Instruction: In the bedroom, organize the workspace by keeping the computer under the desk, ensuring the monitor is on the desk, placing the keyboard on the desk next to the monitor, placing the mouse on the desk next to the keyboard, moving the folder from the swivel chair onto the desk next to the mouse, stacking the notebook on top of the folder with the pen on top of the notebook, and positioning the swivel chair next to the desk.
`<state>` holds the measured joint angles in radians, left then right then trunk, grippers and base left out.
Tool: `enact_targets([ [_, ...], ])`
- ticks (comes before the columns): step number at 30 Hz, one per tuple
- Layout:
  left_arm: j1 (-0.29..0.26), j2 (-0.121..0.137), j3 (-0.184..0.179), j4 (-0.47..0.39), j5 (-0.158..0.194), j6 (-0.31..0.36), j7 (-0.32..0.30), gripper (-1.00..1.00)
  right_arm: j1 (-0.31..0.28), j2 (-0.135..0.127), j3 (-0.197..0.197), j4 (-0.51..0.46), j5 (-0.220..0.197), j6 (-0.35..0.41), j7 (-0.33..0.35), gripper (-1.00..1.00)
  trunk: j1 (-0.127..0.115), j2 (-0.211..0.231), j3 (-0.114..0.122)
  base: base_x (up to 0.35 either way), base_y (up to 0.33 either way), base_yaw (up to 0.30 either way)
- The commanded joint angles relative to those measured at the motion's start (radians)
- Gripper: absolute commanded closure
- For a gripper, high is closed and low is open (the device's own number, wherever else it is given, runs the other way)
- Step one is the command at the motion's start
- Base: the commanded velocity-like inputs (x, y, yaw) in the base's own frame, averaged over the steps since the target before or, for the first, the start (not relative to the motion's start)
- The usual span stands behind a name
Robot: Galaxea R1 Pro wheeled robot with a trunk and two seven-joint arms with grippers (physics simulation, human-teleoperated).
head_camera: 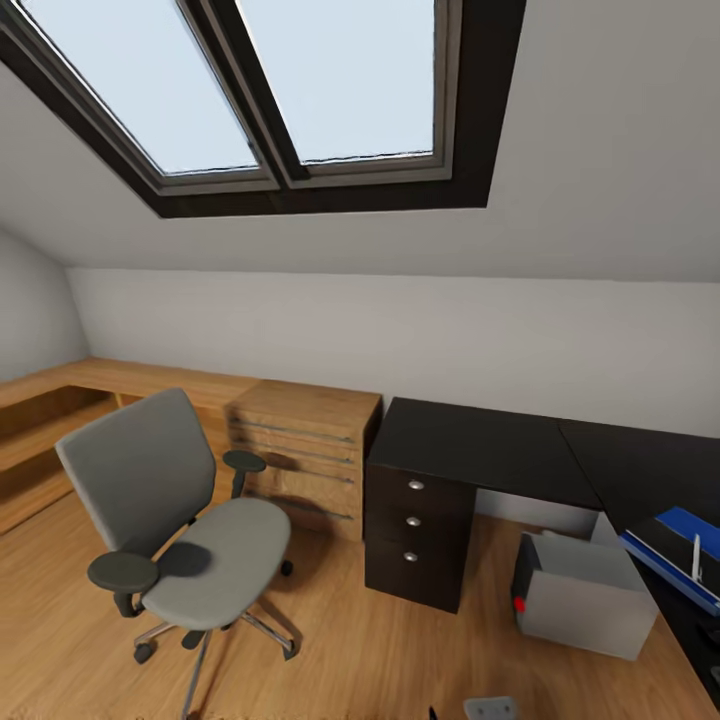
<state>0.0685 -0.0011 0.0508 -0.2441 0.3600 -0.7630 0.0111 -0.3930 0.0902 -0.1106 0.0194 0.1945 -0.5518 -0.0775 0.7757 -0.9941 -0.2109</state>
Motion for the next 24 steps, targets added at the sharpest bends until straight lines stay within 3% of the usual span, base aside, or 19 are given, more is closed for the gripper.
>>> enact_targets([
  [1,0.001,0.000,0.005,-0.002,-0.006,0.000,0.001,-1.00,-0.001,0.000,-0.007,0.002,0.011,-0.004,-0.005,-1.00,0.000,-0.001,-0.002,-0.006,0.012,0.153],
  [24,0.001,0.004,0.008,-0.001,-0.004,0.001,0.008,-1.00,-0.001,-0.004,-0.007,0.002,0.014,-0.003,-0.005,-1.00,0.000,-0.001,-0.037,-0.001,0.001,0.114],
])
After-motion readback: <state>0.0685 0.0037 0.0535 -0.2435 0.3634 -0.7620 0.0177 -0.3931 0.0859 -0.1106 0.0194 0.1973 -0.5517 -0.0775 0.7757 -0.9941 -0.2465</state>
